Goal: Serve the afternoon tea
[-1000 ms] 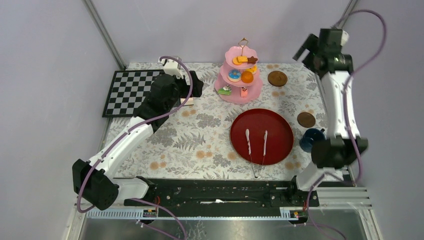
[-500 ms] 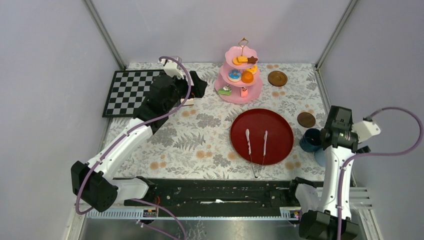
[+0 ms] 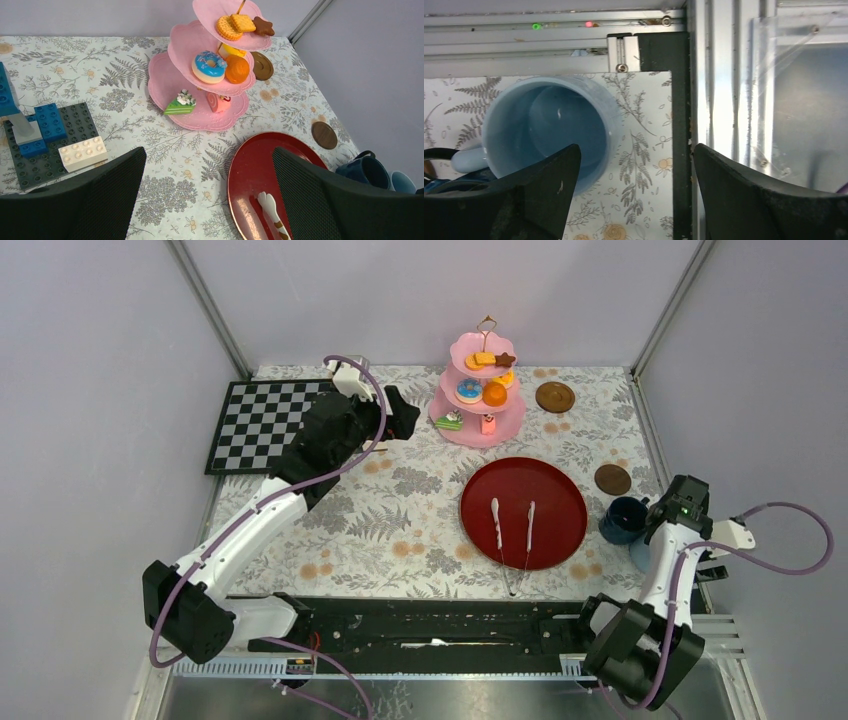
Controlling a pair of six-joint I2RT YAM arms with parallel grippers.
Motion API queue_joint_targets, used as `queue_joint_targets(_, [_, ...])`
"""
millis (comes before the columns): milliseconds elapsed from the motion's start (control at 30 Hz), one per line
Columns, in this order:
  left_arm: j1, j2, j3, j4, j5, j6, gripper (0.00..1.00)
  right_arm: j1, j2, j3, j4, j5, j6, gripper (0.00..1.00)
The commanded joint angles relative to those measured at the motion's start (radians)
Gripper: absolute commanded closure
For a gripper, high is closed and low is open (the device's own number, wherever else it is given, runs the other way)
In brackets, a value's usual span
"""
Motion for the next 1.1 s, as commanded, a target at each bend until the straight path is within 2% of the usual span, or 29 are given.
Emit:
queue_joint_targets(0, [-0.009,-0.027,0.0,0.046,0.01,-0.002,0.01,-0.017,0.03,0.01,0.11,-0.036,0.031,0.11])
queue_joint_targets(200, [-0.009,-0.031,0.01,0.038,0.015,-0.003,0.01,-0.022,0.092,-0.014,0.128,-0.073,0.089,0.11])
queue_joint_targets(333, [-0.012,-0.028,0.008,0.038,0.011,-0.003,0.01,-0.022,0.093,-0.079,0.17,-0.08,0.137,0.16])
queue_joint_targets(567, [-0.02,-0.022,0.011,0.037,0.017,-0.005,0.01,-0.023,0.124,-0.133,0.205,0.022,0.164,0.42])
queue_joint_targets(833, [-0.022,-0.019,0.008,0.039,0.029,-0.013,0.01,-0.022,0.054,-0.097,0.074,0.14,0.225,0.85])
queue_joint_targets(900, [-0.028,-0.017,0.006,0.041,0.029,-0.014,0.01,-0.023,0.028,-0.09,0.059,0.136,0.209,1.0])
queue_joint_targets(1067, [-0.033,-0.02,0.006,0.043,0.032,-0.016,0.01,-0.023,-0.048,-0.036,0.059,0.146,0.11,1.0])
